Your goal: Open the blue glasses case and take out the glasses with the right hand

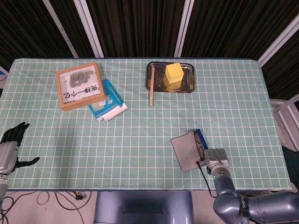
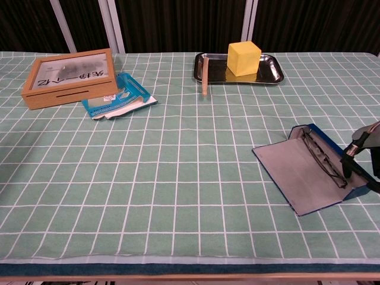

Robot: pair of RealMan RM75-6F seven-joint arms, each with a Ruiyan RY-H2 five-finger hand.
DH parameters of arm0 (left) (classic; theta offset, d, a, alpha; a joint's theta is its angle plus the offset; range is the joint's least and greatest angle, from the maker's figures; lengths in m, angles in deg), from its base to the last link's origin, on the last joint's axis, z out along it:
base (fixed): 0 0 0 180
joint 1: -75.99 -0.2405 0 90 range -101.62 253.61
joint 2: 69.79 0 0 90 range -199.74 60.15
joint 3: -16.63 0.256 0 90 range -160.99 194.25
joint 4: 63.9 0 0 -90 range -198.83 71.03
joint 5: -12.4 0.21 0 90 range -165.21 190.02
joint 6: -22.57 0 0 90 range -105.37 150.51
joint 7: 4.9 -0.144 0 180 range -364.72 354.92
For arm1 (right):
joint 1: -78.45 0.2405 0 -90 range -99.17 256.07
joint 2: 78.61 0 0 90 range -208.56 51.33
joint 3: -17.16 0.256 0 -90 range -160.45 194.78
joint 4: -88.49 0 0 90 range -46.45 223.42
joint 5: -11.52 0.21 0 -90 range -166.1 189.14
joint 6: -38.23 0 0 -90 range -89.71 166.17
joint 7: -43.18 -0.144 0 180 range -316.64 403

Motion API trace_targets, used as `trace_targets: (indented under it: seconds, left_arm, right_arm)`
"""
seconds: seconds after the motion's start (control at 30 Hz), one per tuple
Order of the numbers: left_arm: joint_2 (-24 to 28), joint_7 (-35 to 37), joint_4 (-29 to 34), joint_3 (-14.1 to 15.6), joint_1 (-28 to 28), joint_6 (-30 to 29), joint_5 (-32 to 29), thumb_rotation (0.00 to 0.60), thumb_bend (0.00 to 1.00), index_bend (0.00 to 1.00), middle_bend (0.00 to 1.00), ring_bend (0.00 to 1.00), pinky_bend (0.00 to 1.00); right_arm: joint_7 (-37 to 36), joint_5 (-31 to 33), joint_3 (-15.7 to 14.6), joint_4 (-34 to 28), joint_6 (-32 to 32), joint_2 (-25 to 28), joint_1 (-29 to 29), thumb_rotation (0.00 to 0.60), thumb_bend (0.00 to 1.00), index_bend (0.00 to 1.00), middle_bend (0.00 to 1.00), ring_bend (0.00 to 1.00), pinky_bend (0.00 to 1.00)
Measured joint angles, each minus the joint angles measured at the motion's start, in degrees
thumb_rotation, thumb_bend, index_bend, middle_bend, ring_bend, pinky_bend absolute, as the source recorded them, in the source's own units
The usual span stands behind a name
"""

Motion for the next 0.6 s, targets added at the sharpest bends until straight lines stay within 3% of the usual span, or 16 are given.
trace_targets:
  seconds: [0.6]
  left_arm:
    - [0.2, 0.4, 0.0, -0.4, 0.0, 0.0, -0.7, 0.6, 0.03, 0.0, 0.0, 0.0, 0.0]
  right_arm:
    - [2.0, 6.1, -0.8, 5.2, -3.6, 2.3, -0.4, 0.6, 0.55, 0.31, 0.85, 0.92, 1.0]
